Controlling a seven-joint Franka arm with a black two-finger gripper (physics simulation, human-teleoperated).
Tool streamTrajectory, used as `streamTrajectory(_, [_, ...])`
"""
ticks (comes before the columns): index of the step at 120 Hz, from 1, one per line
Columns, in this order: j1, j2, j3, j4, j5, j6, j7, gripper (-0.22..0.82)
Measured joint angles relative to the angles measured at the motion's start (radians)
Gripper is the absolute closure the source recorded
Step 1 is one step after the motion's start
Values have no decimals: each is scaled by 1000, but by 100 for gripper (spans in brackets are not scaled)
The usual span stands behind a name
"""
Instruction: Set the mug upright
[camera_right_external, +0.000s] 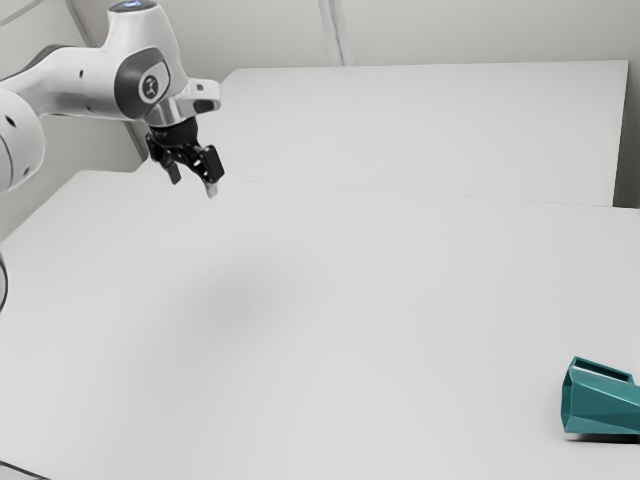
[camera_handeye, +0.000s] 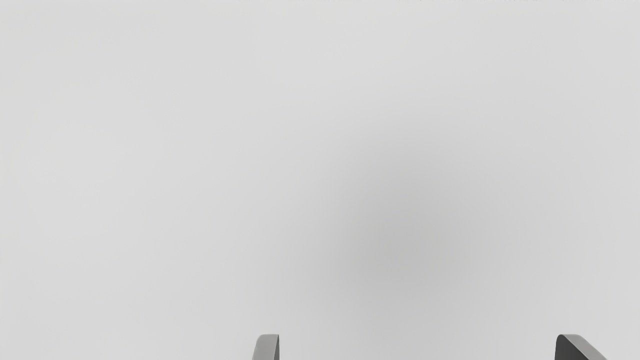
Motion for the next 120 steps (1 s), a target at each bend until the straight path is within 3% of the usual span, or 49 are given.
streamTrajectory(20, [-42,-8,-6,-1,-7,20,-17,0])
streamTrajectory(34, [-90,-10,-3,-40,-136,29,-25,0])
streamTrajectory(52, [-156,-52,0,-198,-275,84,-55,0])
streamTrajectory(82, [-369,-166,16,-449,-409,259,-167,0])
streamTrajectory(104, [-551,-213,51,-546,-469,365,-261,0])
streamTrajectory(120, [-620,-218,66,-583,-523,432,-323,0])
